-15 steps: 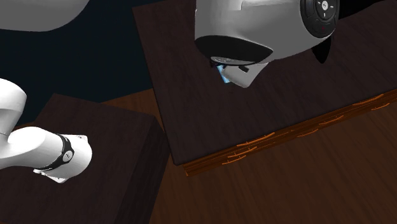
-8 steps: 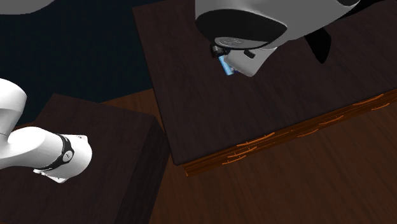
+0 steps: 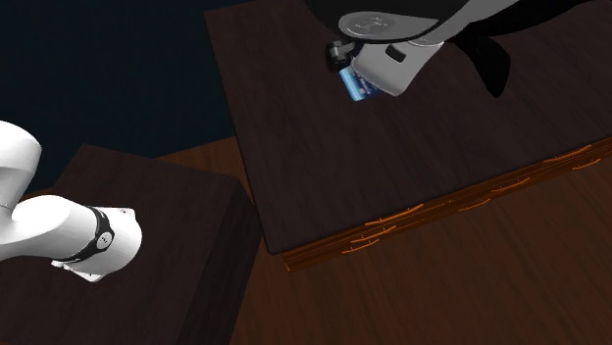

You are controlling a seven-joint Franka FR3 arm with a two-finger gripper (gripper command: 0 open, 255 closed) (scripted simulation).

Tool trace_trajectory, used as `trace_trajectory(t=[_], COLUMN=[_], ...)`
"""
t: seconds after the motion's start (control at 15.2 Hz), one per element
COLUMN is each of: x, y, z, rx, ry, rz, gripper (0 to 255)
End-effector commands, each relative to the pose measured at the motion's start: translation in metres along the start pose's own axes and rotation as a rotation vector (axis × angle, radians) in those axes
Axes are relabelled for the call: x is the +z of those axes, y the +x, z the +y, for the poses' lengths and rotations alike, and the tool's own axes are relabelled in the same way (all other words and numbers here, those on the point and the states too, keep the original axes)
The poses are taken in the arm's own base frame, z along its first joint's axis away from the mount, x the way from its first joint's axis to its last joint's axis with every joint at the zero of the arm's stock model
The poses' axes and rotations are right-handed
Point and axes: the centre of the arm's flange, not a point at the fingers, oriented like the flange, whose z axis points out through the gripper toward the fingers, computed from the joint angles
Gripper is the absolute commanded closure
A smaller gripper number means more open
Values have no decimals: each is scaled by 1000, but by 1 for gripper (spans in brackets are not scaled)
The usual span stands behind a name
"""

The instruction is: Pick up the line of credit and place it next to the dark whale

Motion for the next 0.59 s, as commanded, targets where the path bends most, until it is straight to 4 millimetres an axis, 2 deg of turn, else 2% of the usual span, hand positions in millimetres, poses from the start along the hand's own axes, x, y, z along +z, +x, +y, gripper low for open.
trace_trajectory(t=[0.0, 0.53], x=[-9, -44], y=[-7, -30], z=[0, 0], rx=[0, 0], ry=[0, 0], rz=[0, 0], gripper=[255, 255])
